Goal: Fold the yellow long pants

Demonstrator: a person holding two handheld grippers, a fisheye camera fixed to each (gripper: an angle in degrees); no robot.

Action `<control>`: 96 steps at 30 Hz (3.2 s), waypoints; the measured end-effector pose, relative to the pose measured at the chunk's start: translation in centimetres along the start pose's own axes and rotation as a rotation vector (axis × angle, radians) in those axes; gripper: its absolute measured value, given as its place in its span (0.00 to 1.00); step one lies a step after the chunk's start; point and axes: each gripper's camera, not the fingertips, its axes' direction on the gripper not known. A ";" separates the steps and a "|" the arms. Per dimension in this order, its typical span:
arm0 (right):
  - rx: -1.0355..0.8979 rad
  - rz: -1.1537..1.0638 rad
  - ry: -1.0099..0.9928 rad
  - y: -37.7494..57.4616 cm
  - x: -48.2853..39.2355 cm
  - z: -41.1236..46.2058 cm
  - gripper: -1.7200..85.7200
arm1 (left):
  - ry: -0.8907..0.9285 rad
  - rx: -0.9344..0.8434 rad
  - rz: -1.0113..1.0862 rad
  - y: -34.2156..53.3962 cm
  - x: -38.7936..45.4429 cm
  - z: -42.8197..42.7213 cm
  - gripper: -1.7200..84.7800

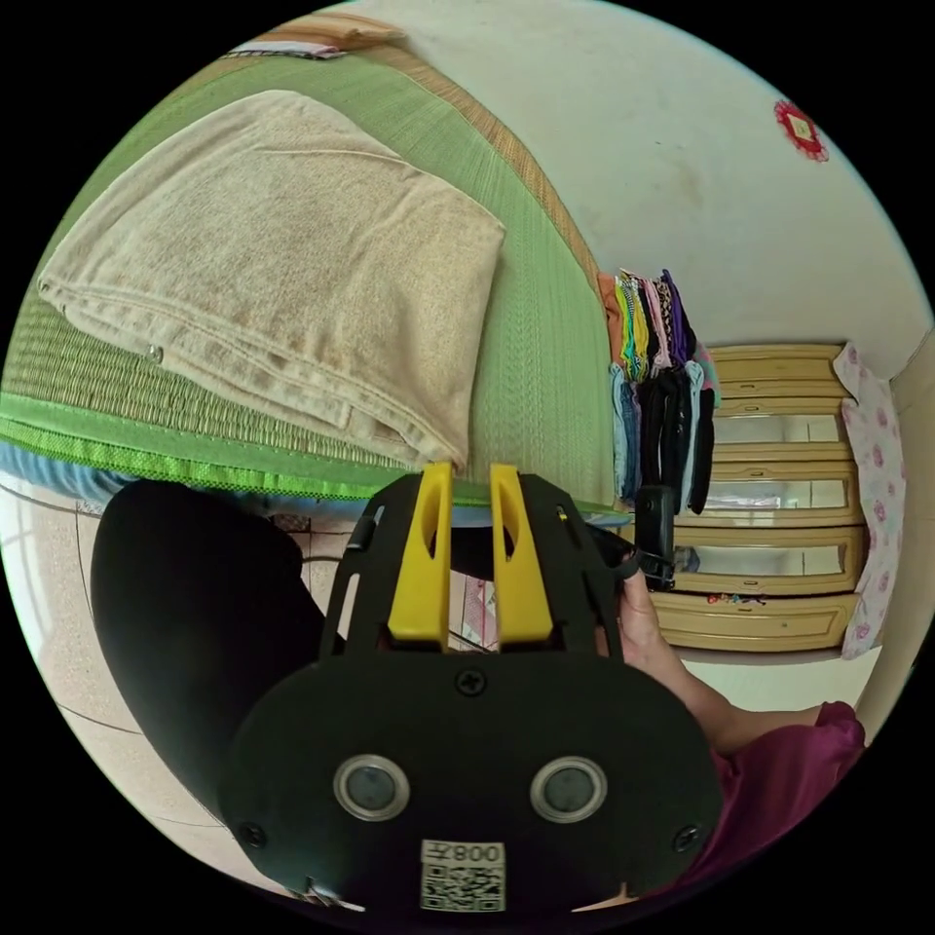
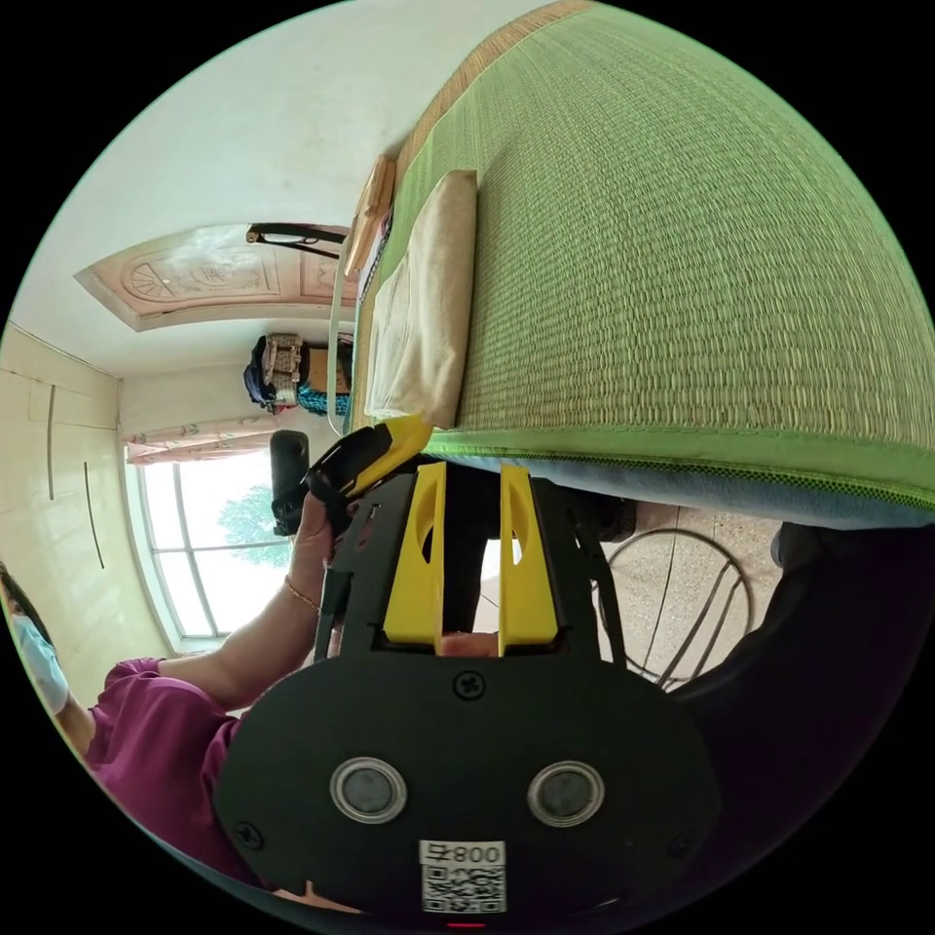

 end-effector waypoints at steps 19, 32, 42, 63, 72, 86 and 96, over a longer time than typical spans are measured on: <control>0.006 0.032 -0.095 -0.5 3.1 1.5 0.13 | 0.110 -0.002 -0.012 3.3 -2.0 -2.5 0.03; 0.053 0.134 -0.335 -0.1 6.4 2.0 0.14 | 0.215 -0.038 0.014 8.0 -2.0 -4.9 0.03; 0.070 0.130 -0.401 0.1 7.0 1.8 0.15 | 0.234 -0.086 0.063 11.1 -2.1 -7.1 0.03; 0.019 0.177 -0.427 -1.2 5.8 1.8 0.05 | 0.249 0.072 -0.055 20.7 -16.0 -22.9 0.05; -0.006 0.144 -0.467 -3.6 2.1 0.9 0.05 | 0.430 0.262 -0.312 25.7 -27.2 -29.4 0.13; -0.013 0.101 -0.476 -7.0 -2.0 0.2 0.06 | 0.605 0.321 -0.451 27.1 -34.8 -31.5 0.17; -0.016 0.102 -0.479 -7.8 -2.9 -0.1 0.06 | 0.665 0.359 -0.499 27.7 -37.4 -31.9 0.19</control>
